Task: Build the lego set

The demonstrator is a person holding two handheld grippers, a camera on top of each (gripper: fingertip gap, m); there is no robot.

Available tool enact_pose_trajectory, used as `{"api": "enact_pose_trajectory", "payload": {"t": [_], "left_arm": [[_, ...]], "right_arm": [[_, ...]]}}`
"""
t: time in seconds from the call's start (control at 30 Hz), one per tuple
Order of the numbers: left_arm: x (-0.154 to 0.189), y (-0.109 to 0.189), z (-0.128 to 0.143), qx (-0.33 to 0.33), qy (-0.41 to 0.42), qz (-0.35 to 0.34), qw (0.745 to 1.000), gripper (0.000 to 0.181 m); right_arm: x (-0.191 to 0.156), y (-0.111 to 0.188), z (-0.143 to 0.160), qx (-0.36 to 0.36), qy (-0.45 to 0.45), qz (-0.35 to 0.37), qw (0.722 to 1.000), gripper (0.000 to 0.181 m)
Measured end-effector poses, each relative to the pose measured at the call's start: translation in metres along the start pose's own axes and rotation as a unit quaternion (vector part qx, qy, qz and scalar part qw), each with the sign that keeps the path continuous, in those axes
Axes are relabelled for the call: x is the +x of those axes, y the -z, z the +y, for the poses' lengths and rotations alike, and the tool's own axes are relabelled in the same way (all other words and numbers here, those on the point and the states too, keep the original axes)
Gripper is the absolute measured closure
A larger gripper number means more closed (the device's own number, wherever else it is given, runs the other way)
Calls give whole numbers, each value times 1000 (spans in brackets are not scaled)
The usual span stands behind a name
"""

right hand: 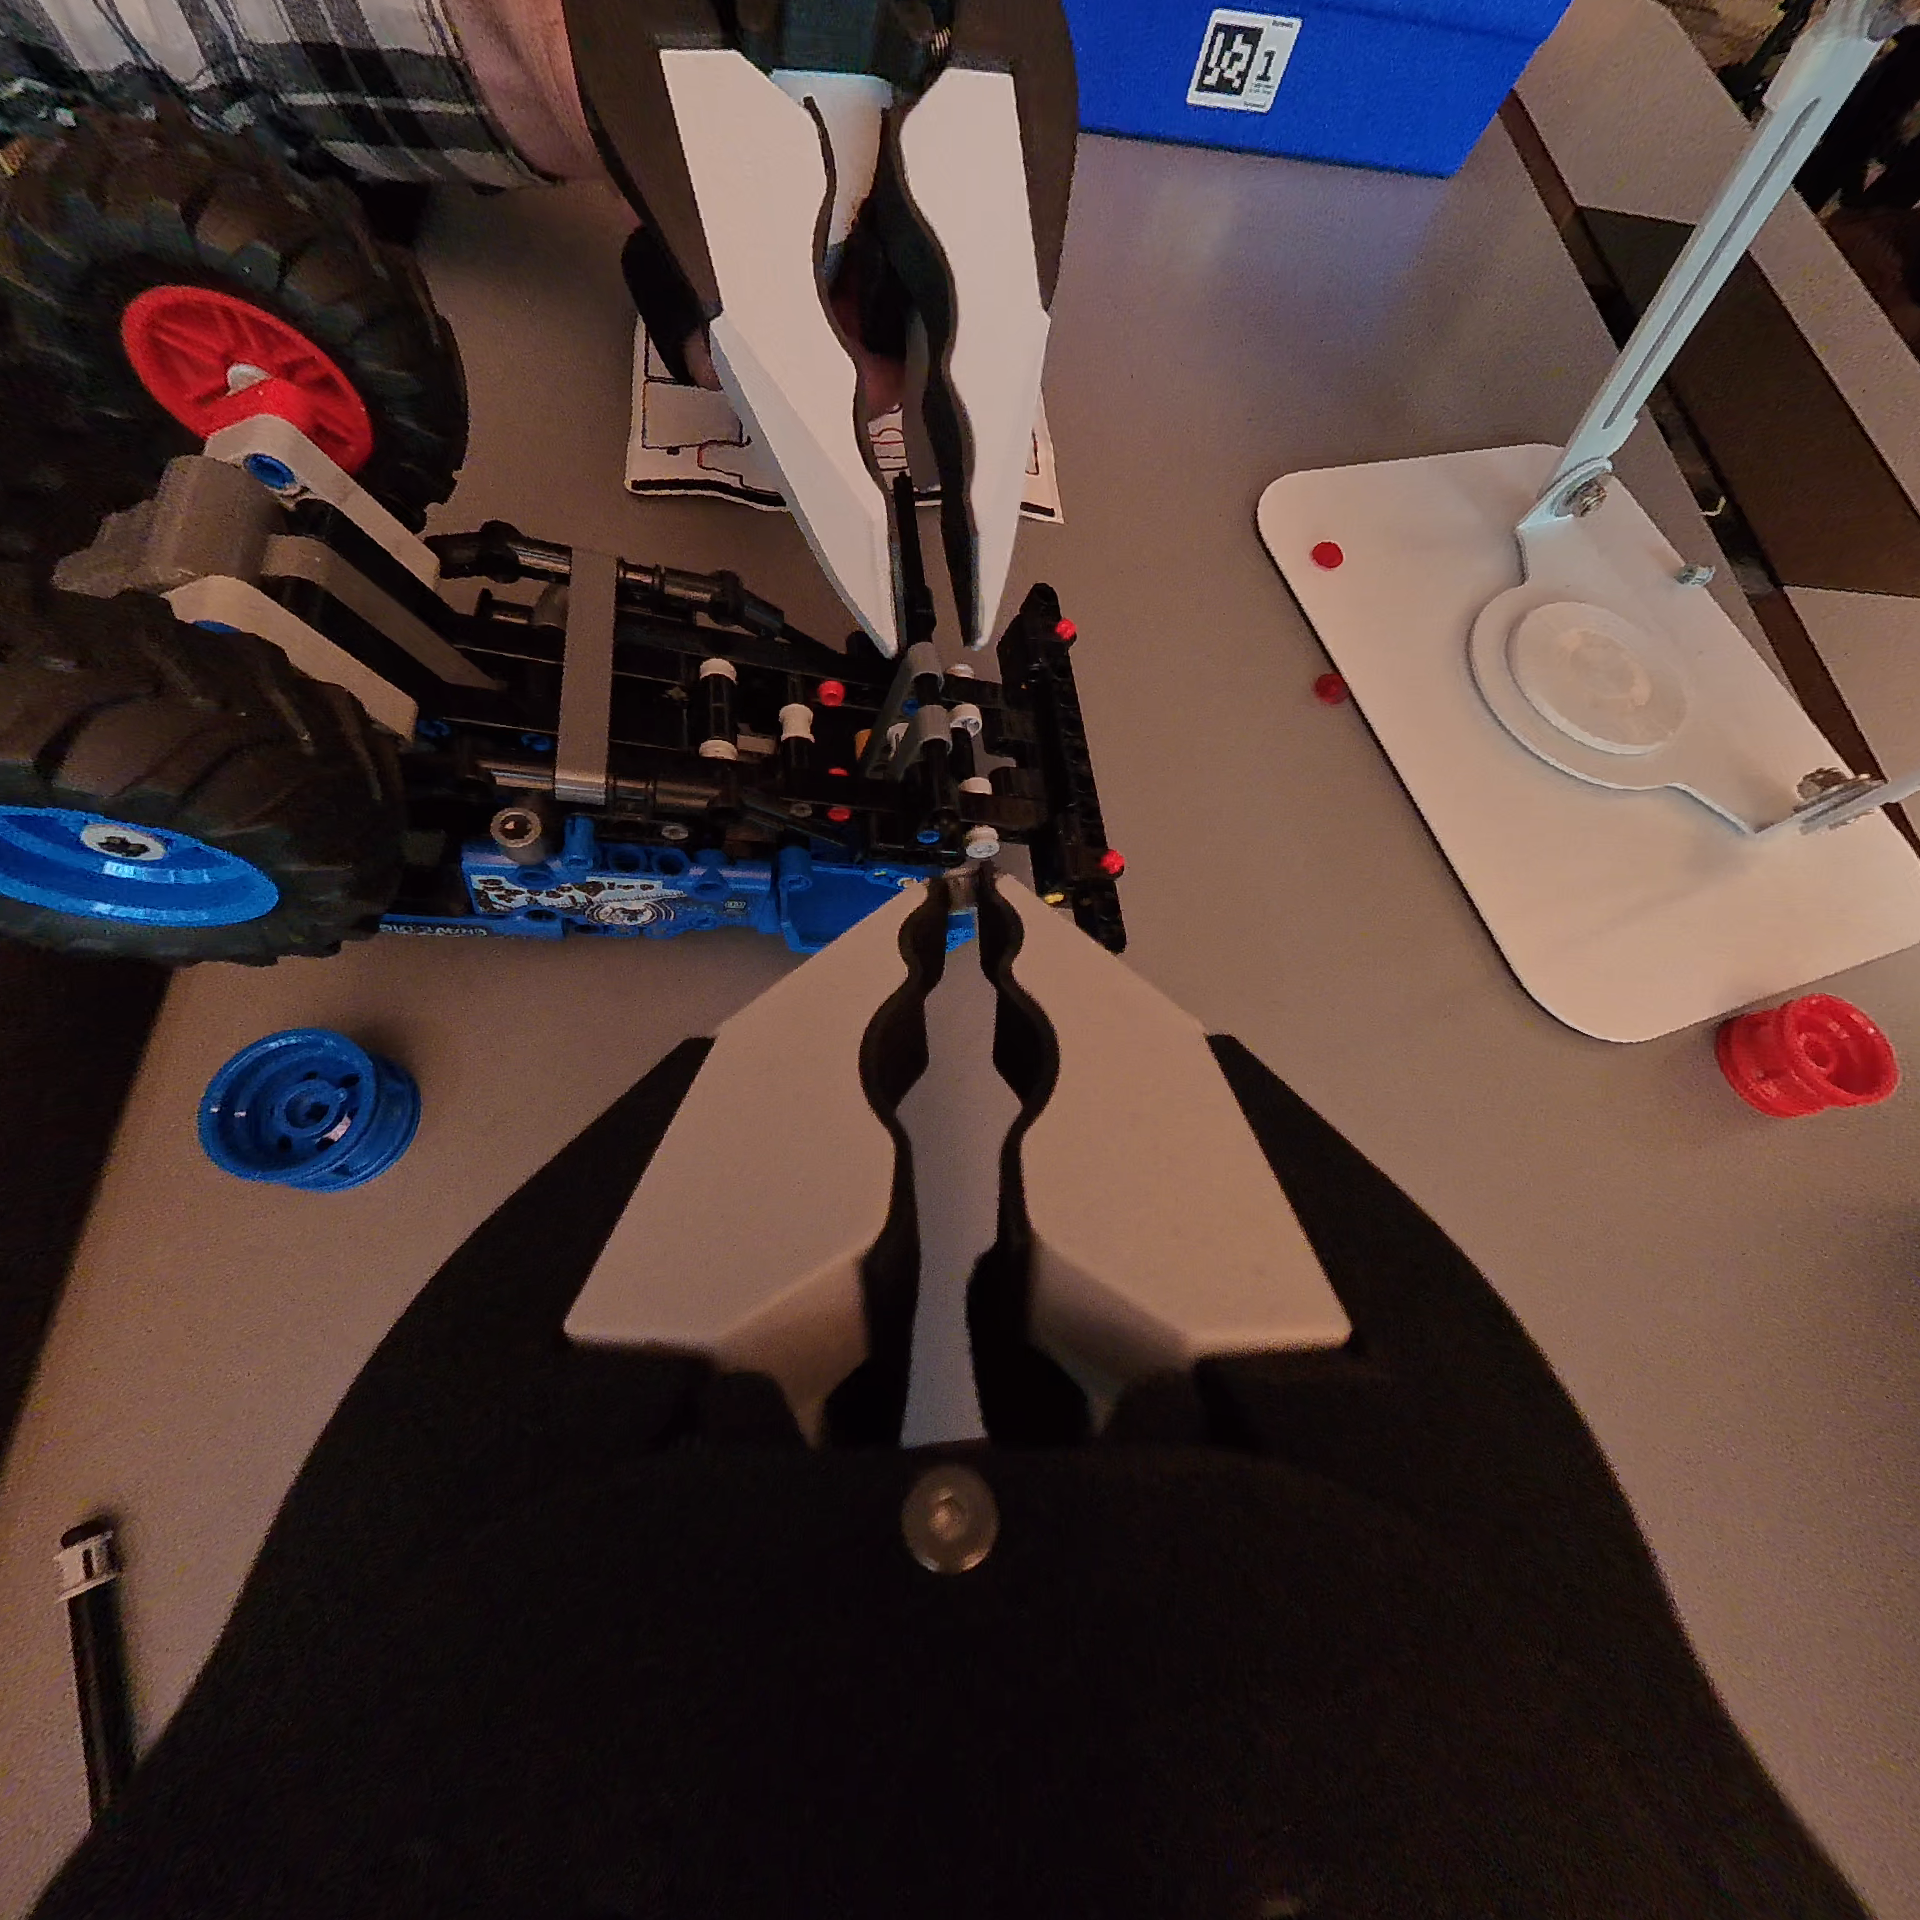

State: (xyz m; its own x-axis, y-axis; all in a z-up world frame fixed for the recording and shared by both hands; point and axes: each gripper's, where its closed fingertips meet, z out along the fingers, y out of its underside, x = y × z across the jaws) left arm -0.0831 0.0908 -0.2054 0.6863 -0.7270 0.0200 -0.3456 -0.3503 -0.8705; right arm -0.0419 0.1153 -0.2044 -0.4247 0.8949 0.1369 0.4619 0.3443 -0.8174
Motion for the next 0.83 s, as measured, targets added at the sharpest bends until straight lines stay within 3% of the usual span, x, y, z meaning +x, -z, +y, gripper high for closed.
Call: {"api": "enact_pose_trajectory", "payload": {"t": [0.47,0.83], "left_arm": [[0,12,12,-26,-12,2,1000,163],[0,28,13,-16,-6,15,1000,171]], "right_arm": [[1,-1,-1,-11,14,12,1000,178],[1,0,3,-18,19,14,1000,178]]}}
